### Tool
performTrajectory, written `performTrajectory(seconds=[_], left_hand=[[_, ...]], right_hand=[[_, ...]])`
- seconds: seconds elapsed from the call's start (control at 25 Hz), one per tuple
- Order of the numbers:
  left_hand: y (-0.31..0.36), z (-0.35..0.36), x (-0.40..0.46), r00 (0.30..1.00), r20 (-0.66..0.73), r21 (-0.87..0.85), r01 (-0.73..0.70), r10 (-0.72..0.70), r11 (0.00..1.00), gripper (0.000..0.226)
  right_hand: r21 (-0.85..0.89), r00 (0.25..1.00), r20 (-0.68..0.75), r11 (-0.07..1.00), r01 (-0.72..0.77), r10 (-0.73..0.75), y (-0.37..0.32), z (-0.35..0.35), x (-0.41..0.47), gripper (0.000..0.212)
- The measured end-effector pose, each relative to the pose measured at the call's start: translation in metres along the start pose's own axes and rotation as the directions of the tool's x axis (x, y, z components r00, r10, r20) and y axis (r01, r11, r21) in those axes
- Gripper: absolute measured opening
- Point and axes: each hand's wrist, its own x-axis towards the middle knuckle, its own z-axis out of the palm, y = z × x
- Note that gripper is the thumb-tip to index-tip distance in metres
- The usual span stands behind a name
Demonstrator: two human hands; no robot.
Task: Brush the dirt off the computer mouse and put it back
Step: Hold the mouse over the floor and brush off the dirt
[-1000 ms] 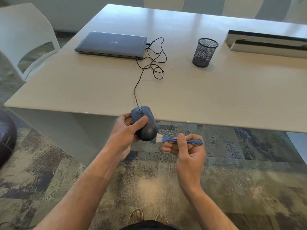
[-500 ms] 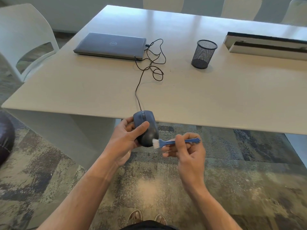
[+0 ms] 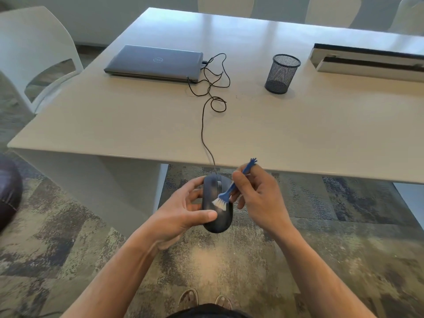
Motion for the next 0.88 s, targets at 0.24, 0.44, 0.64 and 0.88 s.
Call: performTrajectory(seconds=[0.24, 0.44, 0.64, 0.88], left_hand=[[-0.005, 0.004, -0.011, 0.999, 0.034, 0.036, 0.019, -0.020, 0.999, 0.075], [-0.006, 0.006, -0.008, 1.000, 0.008, 0.039, 0.016, -0.016, 0.999, 0.077], [-0.005, 0.007, -0.006, 0.998, 0.046, 0.037, 0.030, -0.032, 0.999, 0.077], [-0.007, 0.009, -0.009, 0.995, 0.086, 0.060, 0.047, -0.052, 0.997, 0.080]], right_hand=[[-0.252, 0.965, -0.261, 0.967, -0.048, -0.020, 0.007, -0.012, 0.010, 0.011], [-0.164, 0.987, -0.138, 0.985, 0.055, -0.078, -0.007, -0.006, -0.001, 0.017], [-0.300, 0.987, 0.105, 0.943, 0.145, -0.119, -0.014, 0.007, -0.001, 0.017], [-0.431, 0.989, -0.123, 0.902, 0.022, -0.082, -0.010, 0.001, 0.027, 0.018]])
